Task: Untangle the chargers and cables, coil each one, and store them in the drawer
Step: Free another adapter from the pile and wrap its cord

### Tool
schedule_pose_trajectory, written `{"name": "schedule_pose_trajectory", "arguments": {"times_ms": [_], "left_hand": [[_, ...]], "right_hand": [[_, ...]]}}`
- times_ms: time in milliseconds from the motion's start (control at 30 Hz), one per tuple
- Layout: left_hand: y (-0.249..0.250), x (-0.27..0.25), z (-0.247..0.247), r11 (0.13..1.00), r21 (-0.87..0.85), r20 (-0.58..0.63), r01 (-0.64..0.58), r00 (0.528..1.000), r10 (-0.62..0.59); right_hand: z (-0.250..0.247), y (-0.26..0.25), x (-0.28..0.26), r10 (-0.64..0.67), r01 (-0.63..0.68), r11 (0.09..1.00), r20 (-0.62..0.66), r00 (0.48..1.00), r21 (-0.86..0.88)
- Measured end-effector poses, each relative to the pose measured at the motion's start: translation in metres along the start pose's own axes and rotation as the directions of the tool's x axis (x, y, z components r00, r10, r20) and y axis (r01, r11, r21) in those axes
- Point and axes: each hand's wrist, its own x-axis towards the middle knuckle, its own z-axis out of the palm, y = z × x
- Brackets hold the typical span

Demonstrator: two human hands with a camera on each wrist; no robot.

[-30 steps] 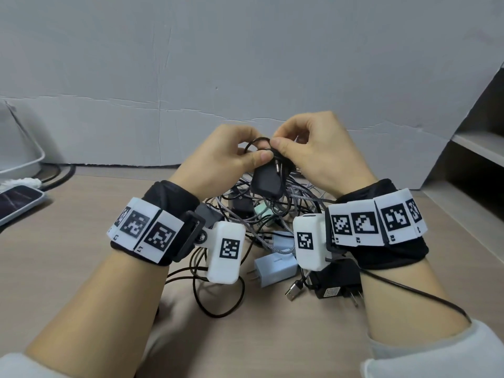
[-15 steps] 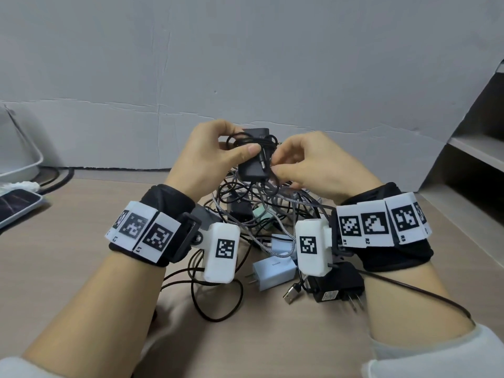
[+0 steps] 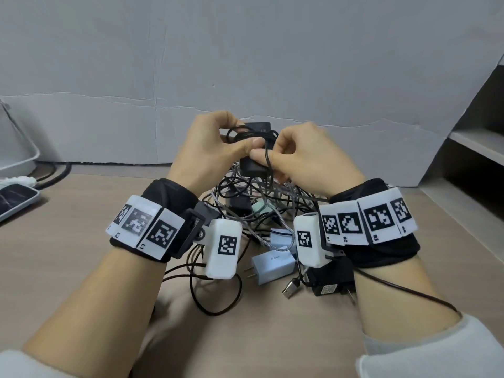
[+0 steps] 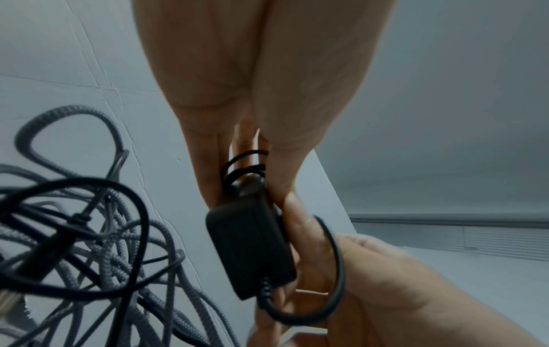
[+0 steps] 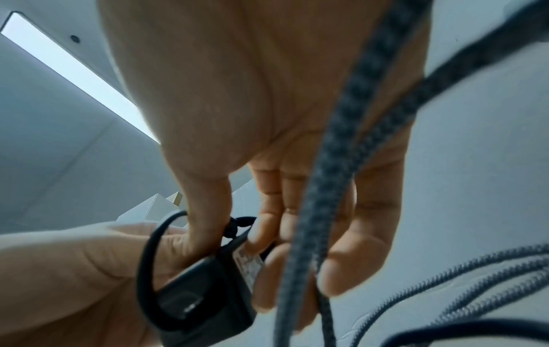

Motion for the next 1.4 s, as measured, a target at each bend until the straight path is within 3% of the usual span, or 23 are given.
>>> {"name": "schedule_pose_trajectory", "arguments": {"times_ms": [200,367,467,567,667,767,867,1100,1233,1400], "left_hand": [[-0.001,0.004,-0.006,1.000,0.017,-0.041,-0.006,0.999,0.007],[-0.011,0.009,-0.011,0.999,0.031,-0.118,0.012,0.993,-0.009],[-0.007,0.004,-0.006,1.000,-0.021,-0.016,0.023,1.000,-0.024],[0.000,0.001,0.000,0.971,-0.210,0.077,0.115,0.992,-0.101],[0.000,0.003,-0.003,0.921,-0.315,0.113,0.231,0.972,-0.205],[-0.005,0.004,-0.006,0.937,-0.231,0.194,0.262,0.956,-0.220],[-0.008,0.002,-0.007,0.962,-0.151,0.279,0.227,0.943,-0.179],[-0.011,0.005,-0.008,0.989,0.045,0.294,0.139,0.945,-0.146],[-0.013,0.004,-0.011,0.986,0.082,0.308,0.144,0.937,-0.163],[-0.006,0.002,-0.015,0.992,0.057,0.349,0.108,0.929,-0.121]], "right_hand": [[-0.004,-0.001,0.002,-0.096,0.095,0.994,-0.017,0.995,-0.059],[-0.006,-0.001,0.004,-0.091,0.091,0.996,-0.160,0.983,-0.007],[-0.001,0.002,0.008,-0.012,0.064,0.979,-0.258,0.966,0.192],[-0.003,0.005,0.009,0.007,0.062,0.973,-0.300,0.954,0.221],[-0.007,0.003,0.006,-0.016,0.083,0.967,-0.268,0.963,0.239],[-0.008,0.001,0.004,-0.070,0.113,0.979,-0.243,0.968,0.167],[-0.007,0.002,0.004,-0.077,0.105,0.986,-0.209,0.975,0.127],[-0.001,0.004,0.007,-0.019,0.044,0.982,-0.136,0.990,0.185],[0.001,0.004,0.007,-0.018,0.037,0.985,-0.114,0.993,0.166],[0.000,0.004,0.006,0.048,-0.027,0.963,-0.074,0.996,0.267]]}}
